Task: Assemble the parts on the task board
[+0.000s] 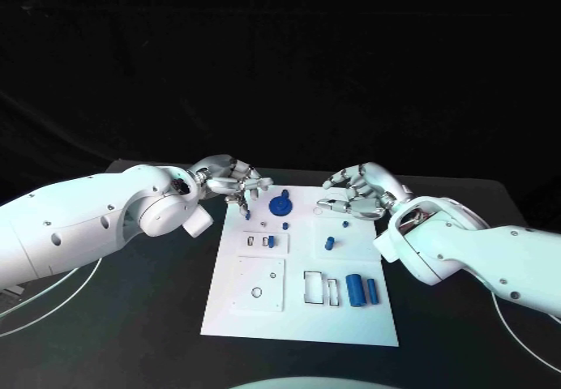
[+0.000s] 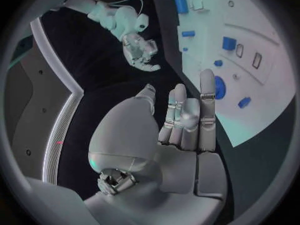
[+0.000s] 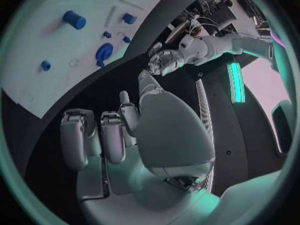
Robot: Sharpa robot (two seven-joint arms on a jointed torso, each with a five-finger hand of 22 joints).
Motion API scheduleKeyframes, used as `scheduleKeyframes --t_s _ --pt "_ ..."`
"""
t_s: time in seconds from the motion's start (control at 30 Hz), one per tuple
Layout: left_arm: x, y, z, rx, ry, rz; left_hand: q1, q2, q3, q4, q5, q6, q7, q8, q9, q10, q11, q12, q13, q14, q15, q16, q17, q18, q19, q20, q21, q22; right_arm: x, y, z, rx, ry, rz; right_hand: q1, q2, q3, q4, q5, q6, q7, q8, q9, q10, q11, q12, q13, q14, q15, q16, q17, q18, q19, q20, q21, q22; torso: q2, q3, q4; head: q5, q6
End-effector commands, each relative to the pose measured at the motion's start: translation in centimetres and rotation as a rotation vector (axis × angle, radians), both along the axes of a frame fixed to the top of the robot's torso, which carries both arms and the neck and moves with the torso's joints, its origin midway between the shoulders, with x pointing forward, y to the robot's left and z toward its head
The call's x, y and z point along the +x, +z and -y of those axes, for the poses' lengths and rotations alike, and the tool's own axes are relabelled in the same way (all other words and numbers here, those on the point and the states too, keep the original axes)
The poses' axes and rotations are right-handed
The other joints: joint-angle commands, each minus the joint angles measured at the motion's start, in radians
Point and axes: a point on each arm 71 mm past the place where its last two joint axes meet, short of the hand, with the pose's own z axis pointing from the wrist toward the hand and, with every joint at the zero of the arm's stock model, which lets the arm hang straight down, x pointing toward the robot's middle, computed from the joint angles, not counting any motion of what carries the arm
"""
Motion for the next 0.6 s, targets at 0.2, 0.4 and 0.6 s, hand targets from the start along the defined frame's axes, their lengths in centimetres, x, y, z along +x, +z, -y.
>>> scheduleKeyframes --t_s 0.2,0.4,0.6 --pt "0.0 -2.5 1.3 0.484 -0.092 -0.095 -0.048 0.016 -0.033 -0.001 0.004 0.049 -0.048 0.108 0.039 0.058 -0.044 0.140 0.059 0.125 -0.038 0.105 0.181 -0.002 0.006 -0.030 0.159 0.133 0.3 0.4 2.4 0.098 -0.037 -0.064 -0.002 0.008 -0.001 0.002 0.009 0.008 0.000 0.003 0.000 -0.006 -0.002 -0.002 -0.001 0.080 0.003 -0.001 0.147 0.005 0.045 0.007 -0.001 0.195 -0.026 0.0113 0.0041 0.007 -0.021" --pt "0.5 -3.0 2.5 0.646 -0.116 -0.074 -0.086 0.023 -0.064 0.000 0.001 0.062 -0.063 0.144 0.061 0.110 -0.058 0.203 0.134 0.153 -0.050 0.129 0.232 -0.013 0.032 -0.041 0.223 0.216 0.5 0.3 3.2 0.082 -0.056 -0.069 -0.002 0.007 -0.001 0.002 0.010 0.008 0.000 0.003 0.000 -0.007 -0.002 -0.003 -0.002 0.079 0.003 -0.001 0.146 0.005 0.046 0.007 -0.001 0.195 -0.033 0.0155 0.0082 0.008 -0.029" --pt "1.2 -3.0 3.8 0.726 -0.136 -0.057 -0.105 0.033 -0.080 0.000 0.004 0.064 -0.068 0.156 0.072 0.126 -0.063 0.223 0.160 0.163 -0.055 0.139 0.253 -0.018 0.044 -0.045 0.248 0.251 0.7 0.2 3.6 0.066 -0.068 -0.073 -0.002 0.007 -0.001 0.001 0.012 0.007 0.000 0.003 0.000 -0.007 -0.002 -0.003 -0.002 0.079 0.003 -0.001 0.146 0.005 0.046 0.007 -0.001 0.195 -0.032 0.0163 0.0101 0.011 -0.030"
